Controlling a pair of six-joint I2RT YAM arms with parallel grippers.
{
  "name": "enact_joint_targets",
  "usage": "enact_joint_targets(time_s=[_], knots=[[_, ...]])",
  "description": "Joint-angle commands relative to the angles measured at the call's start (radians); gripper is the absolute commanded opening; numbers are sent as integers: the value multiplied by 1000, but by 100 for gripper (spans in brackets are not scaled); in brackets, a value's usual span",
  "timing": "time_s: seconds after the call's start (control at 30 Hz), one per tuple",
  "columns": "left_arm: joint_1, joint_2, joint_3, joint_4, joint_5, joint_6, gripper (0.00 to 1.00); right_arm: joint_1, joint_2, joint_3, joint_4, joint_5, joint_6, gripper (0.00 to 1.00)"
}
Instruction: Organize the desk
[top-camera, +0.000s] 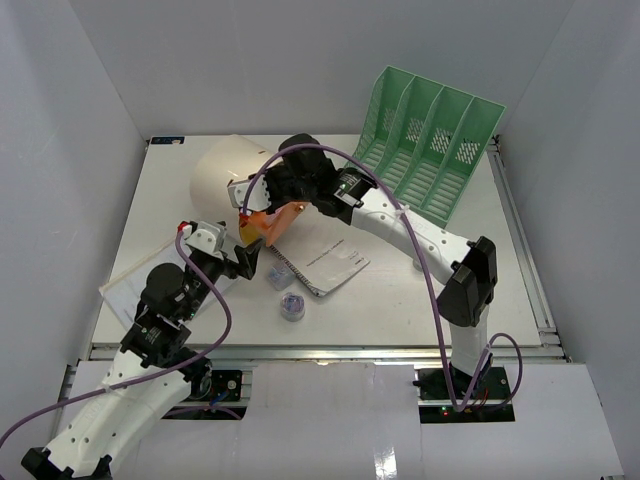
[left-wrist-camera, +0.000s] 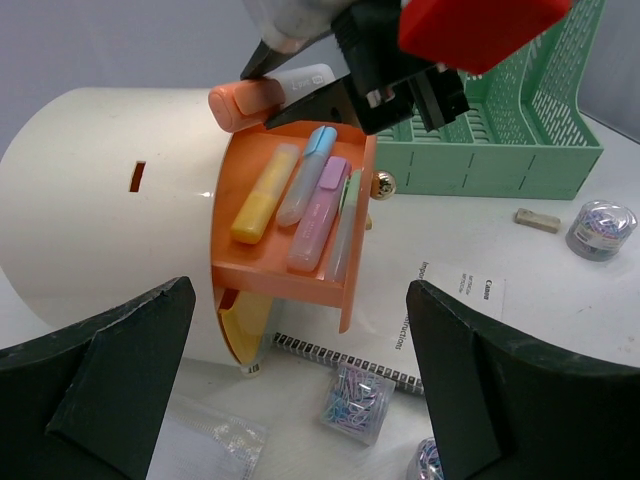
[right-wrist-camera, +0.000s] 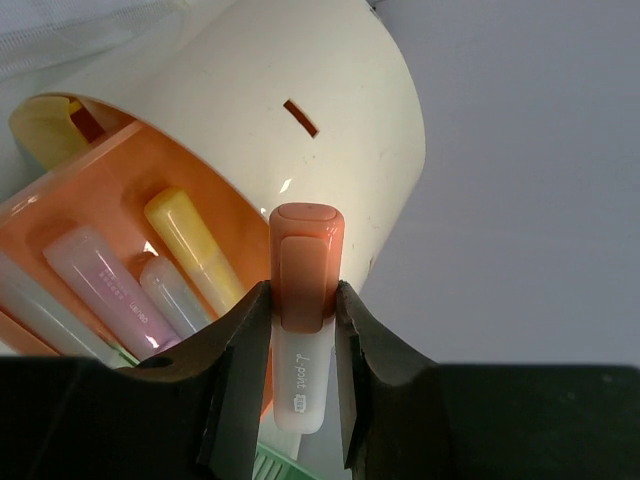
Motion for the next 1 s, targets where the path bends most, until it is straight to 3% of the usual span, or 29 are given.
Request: enact_joint_targets(time_s=[0.0, 0.23, 0.47, 0.8, 0.97], knots=[[5, -14, -6, 16, -10, 5, 98, -2, -36, -48, 66, 48, 16, 27], [4, -16, -6, 16, -10, 5, 98, -2, -64, -122, 59, 61, 16, 45], [4, -15, -9, 15, -15, 4, 98, -15, -68, -106, 66, 105, 62, 71], [5, -10, -10, 18, 5, 5, 98, -36, -135, -31, 57, 53, 156, 73], [5, 7, -26, 42, 168, 25, 98, -103, -220, -20, 17, -33, 281, 73]])
